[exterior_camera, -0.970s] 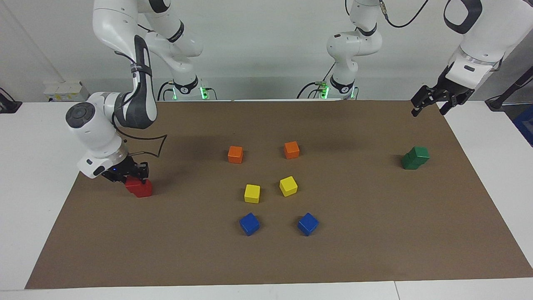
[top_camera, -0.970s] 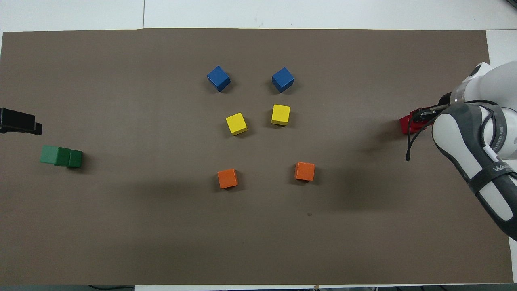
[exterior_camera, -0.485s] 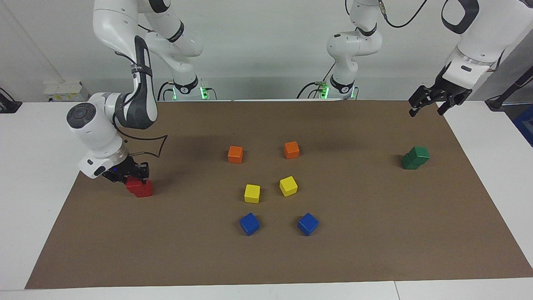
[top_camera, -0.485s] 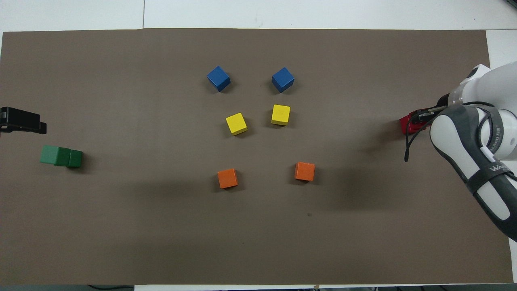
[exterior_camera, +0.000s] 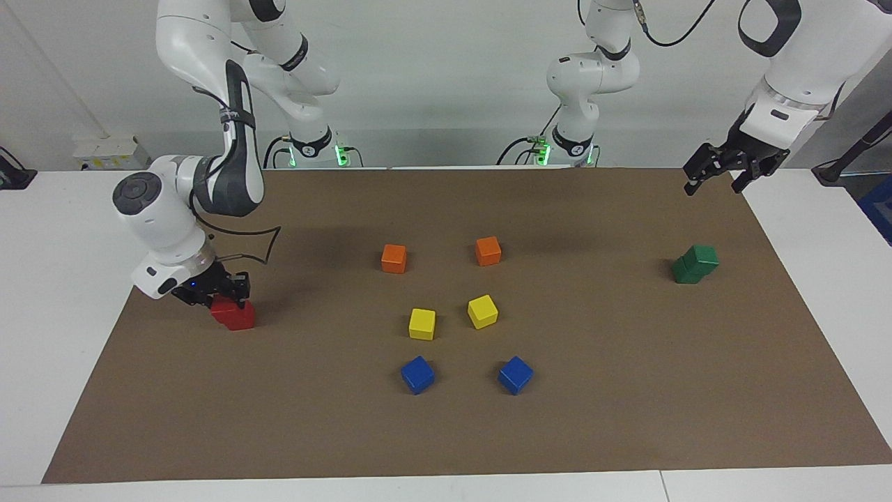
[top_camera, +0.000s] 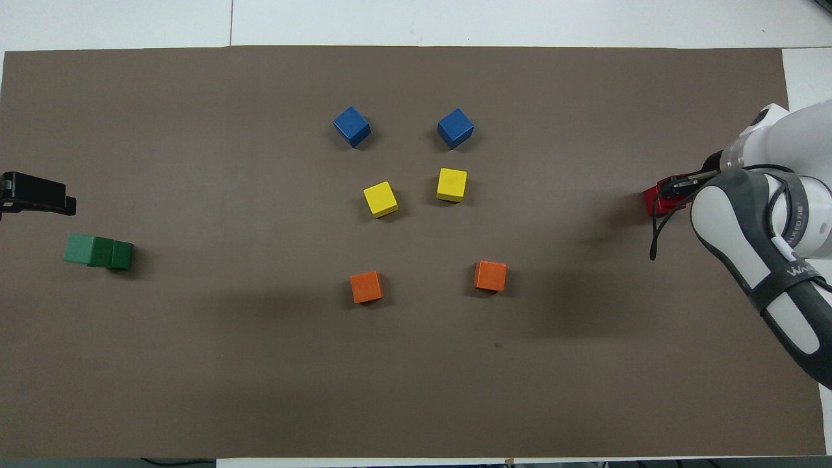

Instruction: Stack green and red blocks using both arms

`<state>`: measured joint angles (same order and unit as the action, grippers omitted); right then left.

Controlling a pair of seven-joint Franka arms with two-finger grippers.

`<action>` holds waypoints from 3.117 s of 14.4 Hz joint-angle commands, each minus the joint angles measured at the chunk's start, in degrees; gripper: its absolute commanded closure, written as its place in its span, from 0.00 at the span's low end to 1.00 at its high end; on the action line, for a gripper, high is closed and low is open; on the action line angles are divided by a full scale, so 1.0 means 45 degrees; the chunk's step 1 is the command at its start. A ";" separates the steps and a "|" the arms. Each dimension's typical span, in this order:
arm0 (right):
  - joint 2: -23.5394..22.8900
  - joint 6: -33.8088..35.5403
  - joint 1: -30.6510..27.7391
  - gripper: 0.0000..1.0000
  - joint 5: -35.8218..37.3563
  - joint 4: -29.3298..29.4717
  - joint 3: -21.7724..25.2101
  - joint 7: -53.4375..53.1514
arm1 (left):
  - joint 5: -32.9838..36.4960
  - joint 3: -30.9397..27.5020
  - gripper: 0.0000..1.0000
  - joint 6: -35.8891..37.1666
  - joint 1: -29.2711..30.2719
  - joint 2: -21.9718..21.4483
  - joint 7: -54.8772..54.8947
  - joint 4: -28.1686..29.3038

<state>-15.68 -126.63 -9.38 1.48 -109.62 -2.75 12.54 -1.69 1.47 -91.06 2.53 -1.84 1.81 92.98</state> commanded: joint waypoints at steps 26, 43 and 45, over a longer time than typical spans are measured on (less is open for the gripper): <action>0.3757 0.6845 -0.0006 0.00 -0.0329 0.1914 -0.0757 -0.0833 | 0.0413 -0.0191 0.00 -0.0097 -0.0093 0.0078 -0.0265 -0.0428; 0.3718 0.8687 -0.0006 0.00 -0.0329 0.3384 -0.1206 -0.1498 | 0.0414 -0.0191 0.00 -0.0038 -0.0113 0.0058 -0.0285 -0.0428; 0.3737 0.8687 -0.0006 0.00 -0.0329 0.3364 -0.1206 -0.1498 | 0.0414 -0.0191 0.00 -0.0038 -0.0113 0.0058 -0.0285 -0.0428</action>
<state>1.71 -88.10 -9.10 0.71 -95.54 -7.78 7.08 -1.02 0.67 -91.54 2.19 -1.84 1.33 91.97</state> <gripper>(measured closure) 0.000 0.000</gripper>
